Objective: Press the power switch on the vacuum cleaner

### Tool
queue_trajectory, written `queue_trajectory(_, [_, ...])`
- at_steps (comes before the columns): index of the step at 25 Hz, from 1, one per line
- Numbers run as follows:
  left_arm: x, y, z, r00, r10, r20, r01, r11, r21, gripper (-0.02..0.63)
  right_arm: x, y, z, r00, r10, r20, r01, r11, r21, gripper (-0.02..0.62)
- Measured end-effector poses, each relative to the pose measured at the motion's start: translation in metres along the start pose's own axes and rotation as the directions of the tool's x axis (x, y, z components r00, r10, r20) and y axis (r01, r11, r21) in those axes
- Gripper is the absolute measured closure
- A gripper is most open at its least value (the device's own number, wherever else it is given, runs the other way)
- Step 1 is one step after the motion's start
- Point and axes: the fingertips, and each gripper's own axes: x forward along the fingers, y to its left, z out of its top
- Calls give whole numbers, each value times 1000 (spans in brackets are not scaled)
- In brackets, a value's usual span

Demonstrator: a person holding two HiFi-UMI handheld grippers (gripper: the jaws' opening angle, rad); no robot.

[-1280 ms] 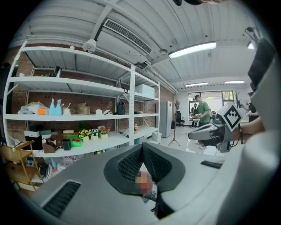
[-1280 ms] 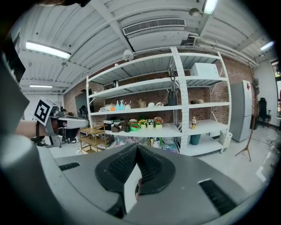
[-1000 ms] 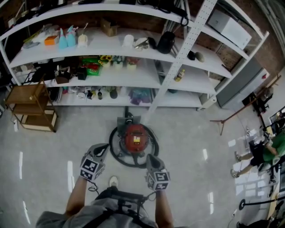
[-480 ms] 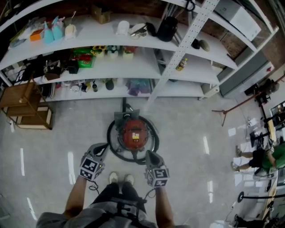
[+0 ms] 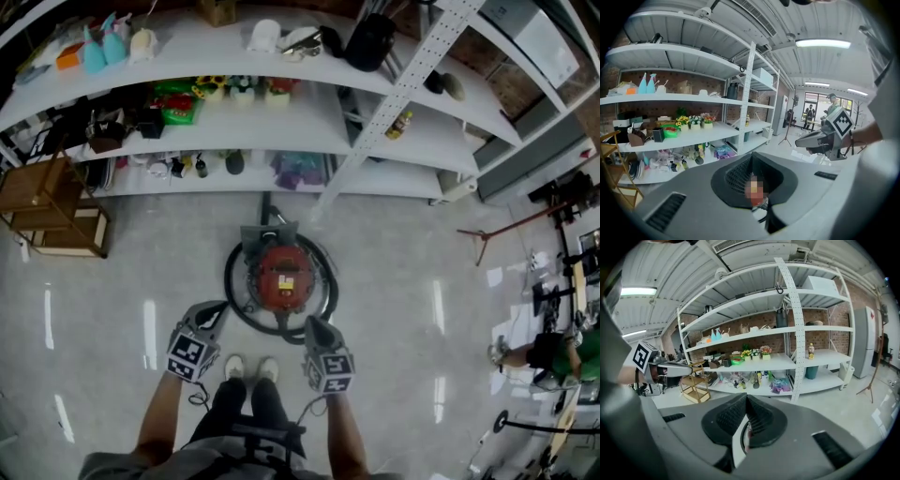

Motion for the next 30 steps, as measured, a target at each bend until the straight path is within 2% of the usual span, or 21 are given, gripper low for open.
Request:
queue_trajectory(15, [43,5,-80,997,7,-83,-11,999,-42,600,55,-15,-68,996,48,-79,-45,998,38,583])
queue_trajectory(30, [95,24,-153,994,14,-107,-24,995,-92,600,130,-42,-144,987,89,-134,-85,996,36,583])
